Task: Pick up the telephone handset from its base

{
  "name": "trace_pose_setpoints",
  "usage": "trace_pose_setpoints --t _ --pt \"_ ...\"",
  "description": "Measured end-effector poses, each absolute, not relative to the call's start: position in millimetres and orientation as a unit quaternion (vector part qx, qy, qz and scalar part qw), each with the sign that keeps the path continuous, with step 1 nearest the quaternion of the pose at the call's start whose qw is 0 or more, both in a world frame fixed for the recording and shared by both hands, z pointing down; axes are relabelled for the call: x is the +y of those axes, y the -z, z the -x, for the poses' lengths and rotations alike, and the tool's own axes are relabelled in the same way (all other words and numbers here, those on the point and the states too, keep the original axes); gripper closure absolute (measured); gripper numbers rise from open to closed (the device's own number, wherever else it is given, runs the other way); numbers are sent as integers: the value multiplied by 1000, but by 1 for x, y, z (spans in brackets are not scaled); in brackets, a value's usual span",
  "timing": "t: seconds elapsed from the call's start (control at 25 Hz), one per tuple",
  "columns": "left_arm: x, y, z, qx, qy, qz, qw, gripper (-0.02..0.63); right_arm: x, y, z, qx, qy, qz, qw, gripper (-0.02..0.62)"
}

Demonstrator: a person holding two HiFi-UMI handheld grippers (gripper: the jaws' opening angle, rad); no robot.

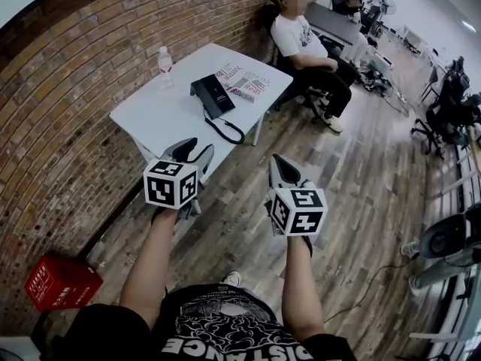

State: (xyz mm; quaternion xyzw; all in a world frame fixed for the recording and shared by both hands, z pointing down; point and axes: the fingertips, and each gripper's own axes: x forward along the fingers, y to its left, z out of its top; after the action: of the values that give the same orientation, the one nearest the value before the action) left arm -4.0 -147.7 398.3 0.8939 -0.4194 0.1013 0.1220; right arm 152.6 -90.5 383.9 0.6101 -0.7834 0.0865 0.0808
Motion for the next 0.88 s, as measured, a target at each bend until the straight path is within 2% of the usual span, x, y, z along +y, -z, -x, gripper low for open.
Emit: trace_pose_setpoints --t 0.88 --pt "-231 -427 -5 -457 -101 -868 163 433 -184 -406 -159 -826 -90 -549 91 594"
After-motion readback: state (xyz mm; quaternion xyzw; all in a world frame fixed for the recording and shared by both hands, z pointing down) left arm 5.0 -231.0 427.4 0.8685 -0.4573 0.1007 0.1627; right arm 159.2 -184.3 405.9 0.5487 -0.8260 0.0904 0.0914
